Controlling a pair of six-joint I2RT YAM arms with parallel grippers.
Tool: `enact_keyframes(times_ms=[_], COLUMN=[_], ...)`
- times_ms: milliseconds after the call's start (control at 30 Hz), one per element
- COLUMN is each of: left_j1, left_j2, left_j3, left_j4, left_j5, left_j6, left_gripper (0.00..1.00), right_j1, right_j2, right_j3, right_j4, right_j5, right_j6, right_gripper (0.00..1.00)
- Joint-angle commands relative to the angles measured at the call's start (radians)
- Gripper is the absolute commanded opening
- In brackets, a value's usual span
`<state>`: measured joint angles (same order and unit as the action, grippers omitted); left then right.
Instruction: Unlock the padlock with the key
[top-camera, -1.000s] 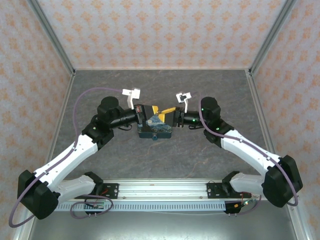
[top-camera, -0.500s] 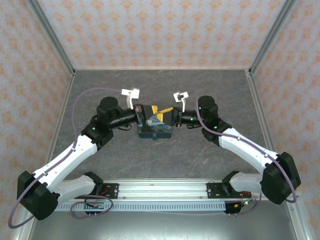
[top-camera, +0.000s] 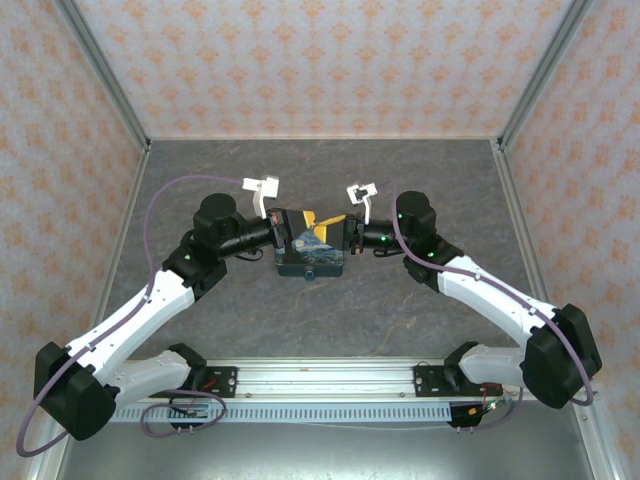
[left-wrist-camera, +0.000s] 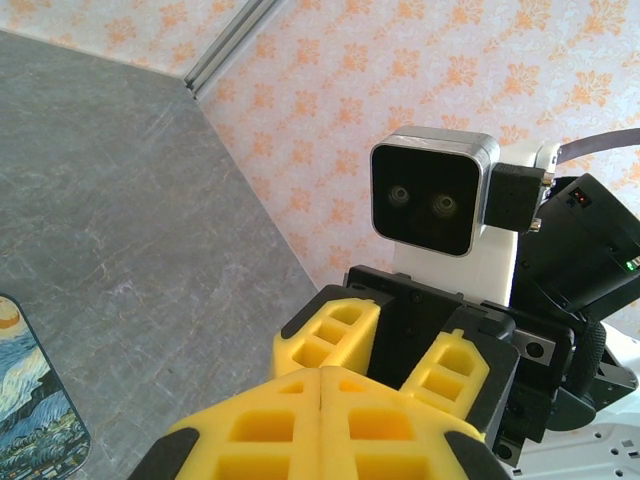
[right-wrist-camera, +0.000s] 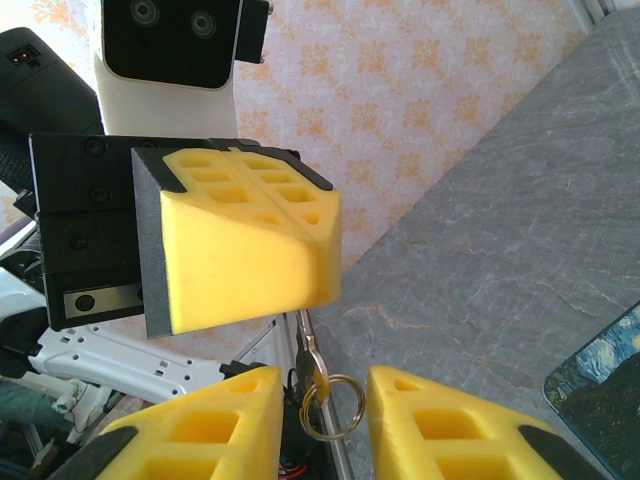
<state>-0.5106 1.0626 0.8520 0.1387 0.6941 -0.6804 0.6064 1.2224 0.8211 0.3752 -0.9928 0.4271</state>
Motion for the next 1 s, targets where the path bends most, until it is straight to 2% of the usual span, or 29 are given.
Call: enact_keyframes(times_ms=[0,300,800,967], left_j1=[-0.005,-0.005,-0.005,-0.005], left_j2=[-0.013,-0.01,-0.009,-0.008], left_j3=[0.027,0.028,0.023,0.021], left_j4=[-0.01,-0.004,0.001,-0.003], left_j5=[-0.016,-0.017,-0.024,-0.027], left_j6=[0.021,0.021,0.017,0.019], left_gripper=[0.0,0.0,0.0,0.0], right_j1=[0.006,0.006,0.009,0.009], right_j2=[-0.003,0.0,0.022,0.02], right_j3=[0.044,0.046,0.036,0.04], right_j4=[0.038,0.039,0.062,0.068], right_j5=[-0.022,-0.029,-0.037,-0.043], right_j6=[-0.002,0.0,0.017,0.018], right_gripper=[0.26,0.21,0.21,0.1])
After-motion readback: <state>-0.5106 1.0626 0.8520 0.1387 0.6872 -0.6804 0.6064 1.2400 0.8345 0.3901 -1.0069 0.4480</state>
